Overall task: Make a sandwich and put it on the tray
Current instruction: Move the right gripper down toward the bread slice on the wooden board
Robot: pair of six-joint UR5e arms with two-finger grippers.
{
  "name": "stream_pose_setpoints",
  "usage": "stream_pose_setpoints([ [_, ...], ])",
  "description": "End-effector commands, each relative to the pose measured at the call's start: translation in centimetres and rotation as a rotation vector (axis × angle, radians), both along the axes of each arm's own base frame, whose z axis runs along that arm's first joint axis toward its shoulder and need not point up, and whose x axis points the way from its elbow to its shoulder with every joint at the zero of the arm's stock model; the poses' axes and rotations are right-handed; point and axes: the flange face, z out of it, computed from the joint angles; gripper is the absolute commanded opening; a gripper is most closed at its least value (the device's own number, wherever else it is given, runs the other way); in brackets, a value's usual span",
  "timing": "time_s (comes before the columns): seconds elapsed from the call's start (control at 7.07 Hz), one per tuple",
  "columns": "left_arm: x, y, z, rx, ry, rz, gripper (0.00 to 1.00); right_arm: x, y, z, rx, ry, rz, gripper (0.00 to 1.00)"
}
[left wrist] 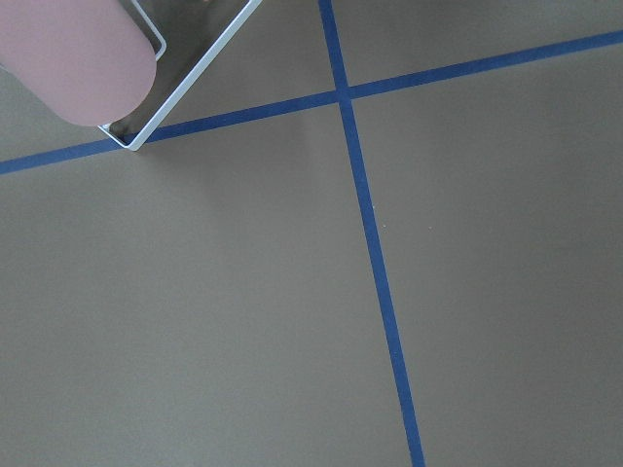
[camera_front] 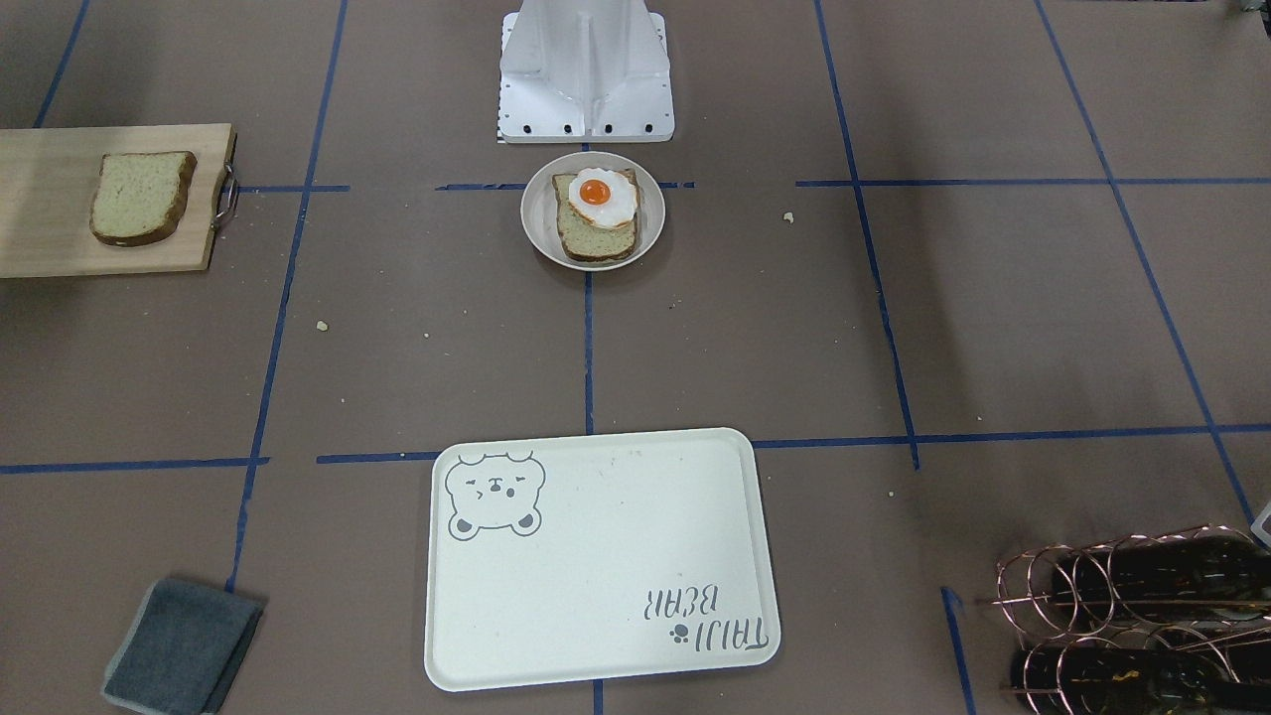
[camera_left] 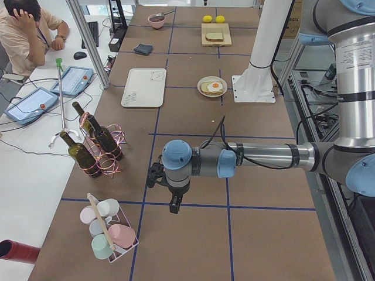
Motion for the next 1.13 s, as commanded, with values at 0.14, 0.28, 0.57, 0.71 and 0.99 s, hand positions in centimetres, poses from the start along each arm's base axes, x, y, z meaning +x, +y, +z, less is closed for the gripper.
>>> stream_pose_setpoints([
  [0.14, 0.0, 0.0, -0.1, 0.002, 0.003, 0.001, 1.00, -0.2, -3.5, -2.9, 0.076, -0.007, 0.004, 1.00],
  [0.28, 0.0, 0.0, -0.1, 0.005, 0.003, 0.001, 1.00, -0.3, -7.3, -6.0, 0.157, -0.012, 0.007, 1.00],
  [0.57, 0.0, -0.1, -0.6, 0.015, 0.005, 0.001, 1.00, -0.8, -6.7, -6.4, 0.148, -0.093, 0.015, 1.00],
  [0.71, 0.0, -0.1, -0.6, 0.016, 0.005, 0.001, 1.00, -1.4, -5.6, -7.6, 0.221, -0.121, 0.000, 1.00],
  [0.99, 0.0, -0.2, -1.7, 0.036, 0.004, 0.001, 1.00, -8.4, -5.3, -8.9, 0.232, -0.169, -0.040, 1.00],
])
